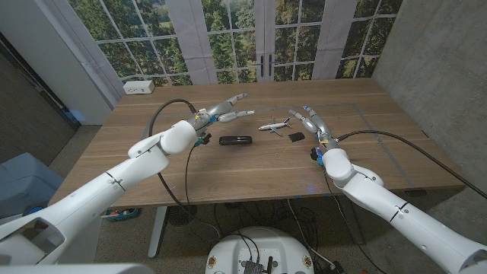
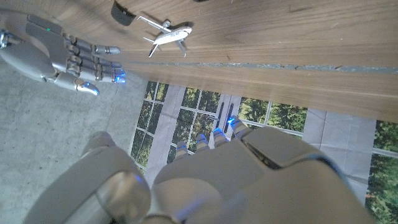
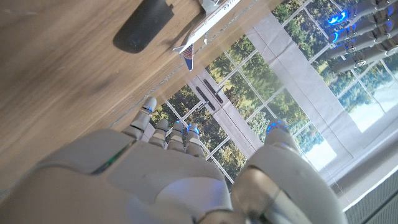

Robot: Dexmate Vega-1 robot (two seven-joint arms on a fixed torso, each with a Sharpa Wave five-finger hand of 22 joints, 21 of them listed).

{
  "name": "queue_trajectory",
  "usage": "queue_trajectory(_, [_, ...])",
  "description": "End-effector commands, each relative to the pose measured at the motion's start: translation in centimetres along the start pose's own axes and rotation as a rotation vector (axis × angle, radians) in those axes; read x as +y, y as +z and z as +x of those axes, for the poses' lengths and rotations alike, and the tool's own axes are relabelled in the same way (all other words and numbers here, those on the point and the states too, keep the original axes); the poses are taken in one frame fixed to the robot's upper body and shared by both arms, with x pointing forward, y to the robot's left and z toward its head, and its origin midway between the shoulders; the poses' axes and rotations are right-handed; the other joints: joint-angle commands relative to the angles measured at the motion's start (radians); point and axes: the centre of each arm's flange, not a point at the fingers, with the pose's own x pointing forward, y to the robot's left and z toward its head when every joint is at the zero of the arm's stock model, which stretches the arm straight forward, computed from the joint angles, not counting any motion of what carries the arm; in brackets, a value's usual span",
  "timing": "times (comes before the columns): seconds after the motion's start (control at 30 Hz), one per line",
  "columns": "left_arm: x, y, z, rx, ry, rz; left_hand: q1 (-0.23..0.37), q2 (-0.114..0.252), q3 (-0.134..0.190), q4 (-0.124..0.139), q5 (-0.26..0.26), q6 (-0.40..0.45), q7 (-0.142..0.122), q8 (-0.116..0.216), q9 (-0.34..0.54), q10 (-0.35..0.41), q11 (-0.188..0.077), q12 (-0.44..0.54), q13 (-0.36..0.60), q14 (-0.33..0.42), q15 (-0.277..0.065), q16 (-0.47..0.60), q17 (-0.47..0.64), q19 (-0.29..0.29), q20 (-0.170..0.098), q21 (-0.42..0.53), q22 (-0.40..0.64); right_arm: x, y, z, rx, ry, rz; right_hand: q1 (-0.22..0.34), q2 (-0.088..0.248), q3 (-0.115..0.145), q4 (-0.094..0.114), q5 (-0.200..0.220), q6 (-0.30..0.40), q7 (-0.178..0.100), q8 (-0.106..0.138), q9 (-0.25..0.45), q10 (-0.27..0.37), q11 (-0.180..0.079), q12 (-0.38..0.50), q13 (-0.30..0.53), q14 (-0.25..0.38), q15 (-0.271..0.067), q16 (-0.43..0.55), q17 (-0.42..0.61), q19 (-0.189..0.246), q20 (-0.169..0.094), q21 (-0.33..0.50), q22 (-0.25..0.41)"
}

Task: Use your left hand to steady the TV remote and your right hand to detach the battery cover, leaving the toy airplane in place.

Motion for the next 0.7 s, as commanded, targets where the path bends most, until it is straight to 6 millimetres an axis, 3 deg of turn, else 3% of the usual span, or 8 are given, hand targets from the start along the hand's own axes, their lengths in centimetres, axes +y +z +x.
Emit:
queue_trajectory(0.03, [0.8, -1.9, -0.8, -0.082, 0.100, -0.358, -0.037, 0.007, -0.008, 0.020, 0.013, -0.031, -0.009, 0.003, 0.002, -0.134, -0.007, 0.009, 0.001, -0.112, -0.016, 0.007, 0.000, -0.012, -0.015, -0.009, 0.002, -0.5, -0.5, -0.2, -0.104, -0.005, 0.197, -0.045, 0.005, -0.017, 0.015, 0.007, 0.007, 0.009, 0.001, -0.001, 0.014, -0.003, 0.005, -0.014, 0.007, -0.020, -0.002, -0.013, 0.007, -0.014, -0.014, 0.001])
queue_trajectory(0.17, [0.7, -2.4, -0.7, -0.117, 0.106, -0.464, -0.074, 0.028, -0.012, 0.043, 0.021, -0.014, 0.002, -0.002, 0.002, -0.115, -0.010, 0.007, 0.001, -0.104, -0.032, 0.004, 0.000, -0.001, -0.031, -0.015, 0.002, -0.7, -0.7, -0.1, -0.137, 0.014, 0.280, -0.094, 0.038, -0.024, 0.046, 0.017, 0.033, -0.002, 0.006, -0.003, 0.030, -0.012, 0.007, -0.037, 0.018, -0.036, -0.001, -0.031, 0.022, -0.037, -0.032, 0.001])
queue_trajectory(0.23, [0.7, -2.5, -0.6, -0.135, 0.110, -0.495, -0.103, 0.058, -0.009, 0.065, 0.031, 0.006, 0.016, -0.005, 0.001, -0.097, -0.010, 0.005, 0.000, -0.094, -0.050, 0.001, -0.002, 0.009, -0.051, -0.023, 0.001, -0.7, -0.8, 0.0, -0.160, 0.018, 0.323, -0.126, 0.080, -0.020, 0.071, 0.025, 0.057, 0.003, 0.009, -0.005, 0.050, -0.020, 0.010, -0.056, 0.029, -0.054, -0.001, -0.047, 0.035, -0.059, -0.047, 0.000])
queue_trajectory(0.3, [0.7, -2.5, -0.6, -0.155, 0.122, -0.522, -0.132, 0.113, 0.011, 0.094, 0.050, 0.040, 0.044, -0.008, 0.000, -0.068, -0.016, 0.003, -0.001, -0.075, -0.072, -0.002, -0.004, 0.032, -0.080, -0.031, 0.001, -0.7, -0.8, 0.1, -0.180, 0.023, 0.352, -0.151, 0.128, -0.012, 0.093, 0.031, 0.071, 0.008, 0.007, -0.006, 0.067, -0.025, 0.010, -0.076, 0.043, -0.068, -0.001, -0.066, 0.057, -0.087, -0.060, 0.000])
queue_trajectory(0.4, [0.7, -2.7, -0.6, -0.181, 0.165, -0.549, -0.142, 0.139, 0.037, 0.108, 0.066, 0.050, 0.063, -0.015, 0.000, -0.059, -0.016, -0.003, -0.001, -0.063, -0.080, -0.005, -0.006, 0.069, -0.099, -0.030, 0.000, -0.8, -0.8, 0.2, -0.208, 0.027, 0.395, -0.172, 0.164, -0.004, 0.110, 0.035, 0.093, 0.013, 0.009, -0.007, 0.090, -0.029, 0.012, -0.094, 0.064, -0.083, 0.001, -0.085, 0.086, -0.109, -0.070, 0.000])
queue_trajectory(0.53, [0.7, -3.1, -0.7, -0.207, 0.197, -0.613, -0.143, 0.162, 0.179, 0.131, 0.120, 0.097, 0.102, -0.020, -0.001, -0.010, -0.012, -0.005, -0.001, -0.010, -0.086, -0.006, -0.009, 0.157, -0.138, -0.036, -0.001, -0.8, -0.8, 0.3, -0.241, 0.032, 0.449, -0.187, 0.210, 0.016, 0.131, 0.037, 0.114, 0.009, 0.009, -0.007, 0.112, -0.041, 0.013, -0.115, 0.090, -0.097, 0.003, -0.106, 0.126, -0.146, -0.081, -0.001])
queue_trajectory(0.57, [0.7, -3.2, -0.7, -0.216, 0.207, -0.632, -0.142, 0.162, 0.234, 0.131, 0.133, 0.116, 0.109, -0.021, -0.001, 0.006, -0.008, -0.006, -0.001, 0.007, -0.087, -0.008, -0.009, 0.177, -0.147, -0.041, -0.001, -0.8, -0.8, 0.3, -0.248, 0.030, 0.467, -0.190, 0.217, 0.020, 0.136, 0.038, 0.123, 0.008, 0.011, -0.007, 0.115, -0.040, 0.013, -0.119, 0.093, -0.101, 0.003, -0.110, 0.132, -0.152, -0.084, -0.001])
queue_trajectory(0.7, [0.6, -3.8, -0.8, -0.257, 0.232, -0.708, -0.119, 0.165, 0.386, 0.121, 0.141, 0.172, 0.121, -0.022, -0.001, 0.054, -0.002, -0.006, -0.001, 0.052, -0.095, -0.011, -0.010, 0.234, -0.176, -0.051, -0.002, -0.9, -0.7, 0.1, -0.286, 0.011, 0.512, -0.193, 0.243, 0.050, 0.154, 0.042, 0.150, 0.005, 0.013, -0.007, 0.139, -0.046, 0.016, -0.136, 0.116, -0.119, 0.006, -0.126, 0.163, -0.173, -0.096, -0.001])
